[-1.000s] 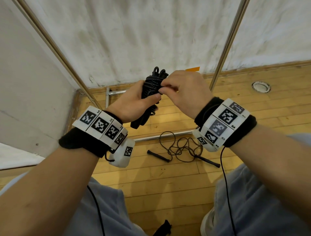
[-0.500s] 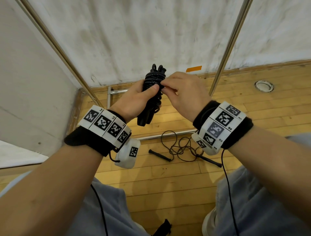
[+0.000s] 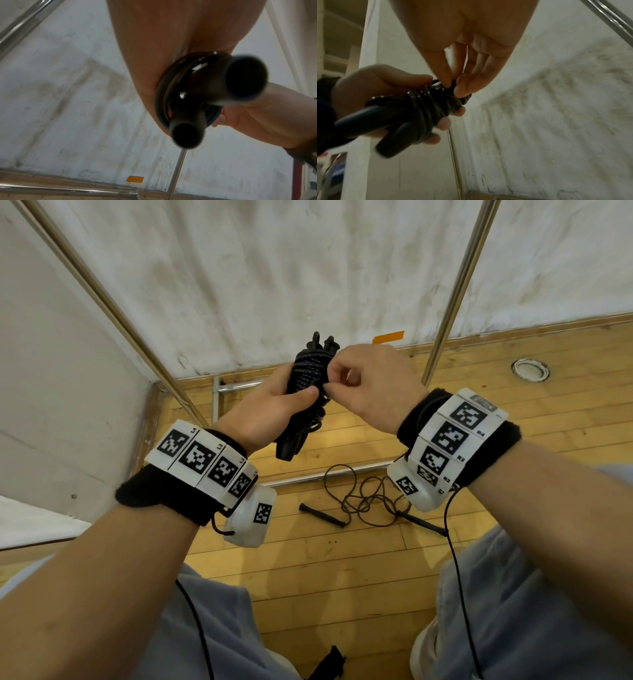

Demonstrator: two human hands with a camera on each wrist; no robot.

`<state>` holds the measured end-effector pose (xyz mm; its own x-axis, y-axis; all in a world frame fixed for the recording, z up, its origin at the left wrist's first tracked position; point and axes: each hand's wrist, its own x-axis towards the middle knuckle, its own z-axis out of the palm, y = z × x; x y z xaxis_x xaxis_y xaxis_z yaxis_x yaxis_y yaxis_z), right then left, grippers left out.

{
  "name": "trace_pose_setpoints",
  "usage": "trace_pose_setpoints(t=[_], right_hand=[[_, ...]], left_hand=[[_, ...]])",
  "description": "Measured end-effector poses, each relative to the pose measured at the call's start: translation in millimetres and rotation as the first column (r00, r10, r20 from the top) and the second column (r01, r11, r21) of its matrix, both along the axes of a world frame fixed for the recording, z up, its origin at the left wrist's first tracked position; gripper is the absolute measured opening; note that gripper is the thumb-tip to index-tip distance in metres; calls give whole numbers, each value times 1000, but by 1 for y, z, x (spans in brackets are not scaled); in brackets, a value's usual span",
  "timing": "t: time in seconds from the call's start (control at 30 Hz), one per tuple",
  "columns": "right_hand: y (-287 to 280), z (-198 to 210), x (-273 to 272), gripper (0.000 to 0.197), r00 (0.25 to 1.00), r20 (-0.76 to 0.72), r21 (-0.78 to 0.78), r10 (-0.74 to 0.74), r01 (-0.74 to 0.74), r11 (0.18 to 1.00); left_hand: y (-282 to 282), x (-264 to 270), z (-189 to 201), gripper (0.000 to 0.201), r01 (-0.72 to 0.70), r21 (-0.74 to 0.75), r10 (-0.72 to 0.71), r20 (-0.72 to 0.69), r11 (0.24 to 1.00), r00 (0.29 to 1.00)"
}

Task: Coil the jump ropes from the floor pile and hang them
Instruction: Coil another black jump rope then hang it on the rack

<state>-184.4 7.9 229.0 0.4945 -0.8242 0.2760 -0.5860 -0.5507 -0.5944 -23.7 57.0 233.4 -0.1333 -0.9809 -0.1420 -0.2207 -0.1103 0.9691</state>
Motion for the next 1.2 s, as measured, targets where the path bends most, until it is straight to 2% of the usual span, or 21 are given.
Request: trace_pose_setpoints(t=[0.07, 0.2, 0.33, 0.4, 0.57, 0.77, 0.97, 1.2], right_hand=[[2, -2, 2, 14, 1000, -12, -50, 11, -12, 999], [3, -5, 2, 5, 984, 162, -71, -68, 81, 994], [5, -8, 5, 13, 947, 287, 45, -142, 135, 990], [6, -9, 7, 20, 933, 335, 131, -132, 93, 987], [9, -7, 10, 34, 918, 376, 186, -126, 59, 981], [12, -6, 13, 25, 924, 351, 152, -152, 104, 983], [18, -5, 17, 23, 923, 365, 120, -119, 80, 989], [20, -3, 17, 28, 945, 301, 70, -127, 111, 991]], left_hand=[[0, -1, 1, 28, 6, -5, -6, -5, 1000, 1000], [-3, -1, 1, 23, -61, 6, 61, -121, 998, 991], [-6, -3, -3, 28, -152, 13, 152, -153, 988, 976], [-7, -3, -3, 30, -177, 13, 177, -177, 984, 968], [-7, -2, 0, 35, -175, 22, 175, -241, 984, 955], [-5, -6, -2, 37, -203, 59, 211, -268, 977, 940], [-9, -12, -2, 40, -325, 6, 321, -159, 946, 933], [-11, -14, -4, 32, -380, 3, 372, -207, 925, 905]])
